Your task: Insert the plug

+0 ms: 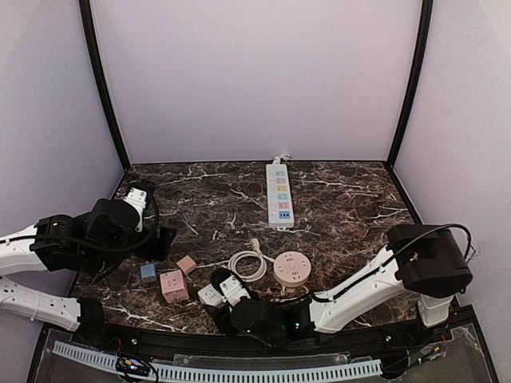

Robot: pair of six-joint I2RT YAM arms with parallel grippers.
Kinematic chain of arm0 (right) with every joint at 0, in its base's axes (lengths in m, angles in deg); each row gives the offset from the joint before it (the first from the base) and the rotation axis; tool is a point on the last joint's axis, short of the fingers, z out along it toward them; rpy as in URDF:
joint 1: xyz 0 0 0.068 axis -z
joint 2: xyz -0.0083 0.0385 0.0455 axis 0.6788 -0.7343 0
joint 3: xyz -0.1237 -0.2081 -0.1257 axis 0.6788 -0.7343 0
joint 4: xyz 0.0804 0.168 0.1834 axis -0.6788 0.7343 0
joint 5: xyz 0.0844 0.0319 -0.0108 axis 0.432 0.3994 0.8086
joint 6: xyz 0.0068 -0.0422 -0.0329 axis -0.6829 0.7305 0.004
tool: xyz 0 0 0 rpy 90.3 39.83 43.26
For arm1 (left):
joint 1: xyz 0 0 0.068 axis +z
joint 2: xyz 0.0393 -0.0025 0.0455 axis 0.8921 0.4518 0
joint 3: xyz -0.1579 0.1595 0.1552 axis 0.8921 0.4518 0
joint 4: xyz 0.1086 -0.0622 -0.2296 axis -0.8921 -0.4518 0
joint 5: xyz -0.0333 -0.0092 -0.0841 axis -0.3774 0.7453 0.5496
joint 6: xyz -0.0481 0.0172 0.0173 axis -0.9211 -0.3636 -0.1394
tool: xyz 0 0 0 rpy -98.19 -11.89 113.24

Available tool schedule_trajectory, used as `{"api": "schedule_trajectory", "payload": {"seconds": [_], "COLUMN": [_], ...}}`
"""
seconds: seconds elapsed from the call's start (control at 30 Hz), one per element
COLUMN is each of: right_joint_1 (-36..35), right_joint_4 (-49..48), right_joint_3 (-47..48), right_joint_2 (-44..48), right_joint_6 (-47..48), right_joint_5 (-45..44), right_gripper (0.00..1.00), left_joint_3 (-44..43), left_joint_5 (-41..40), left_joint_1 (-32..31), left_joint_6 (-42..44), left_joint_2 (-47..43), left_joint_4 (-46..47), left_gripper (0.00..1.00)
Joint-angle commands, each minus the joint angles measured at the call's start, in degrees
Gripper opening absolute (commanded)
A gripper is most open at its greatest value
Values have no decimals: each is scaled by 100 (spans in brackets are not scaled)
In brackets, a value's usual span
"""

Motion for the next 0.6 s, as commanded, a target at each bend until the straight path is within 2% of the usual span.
{"api": "schedule_trajectory", "payload": {"seconds": [0.0, 0.2, 0.4, 0.57], "right_joint_1": [81, 311, 597, 884], "right_joint_4": [-193, 317, 1088, 1850], "right_joint_3": [-391, -704, -934, -1114], "right_joint_2": [661, 1519, 2230, 2829], "right_joint_6": [19, 119, 187, 32], "right_joint_5": [-168, 364, 908, 1005], "right_gripper": [46, 45, 45, 45], "left_joint_3": [127, 381, 454, 676], "left_joint_5": [284, 872, 916, 1222], "left_joint_1": [30, 14, 13, 2], "left_joint_6": [311, 839, 1420, 2455], "left_joint_2": [37, 46, 308, 518], "left_joint_4": [434, 1268, 2006, 2949], "left_gripper": [92, 92, 90, 89]}}
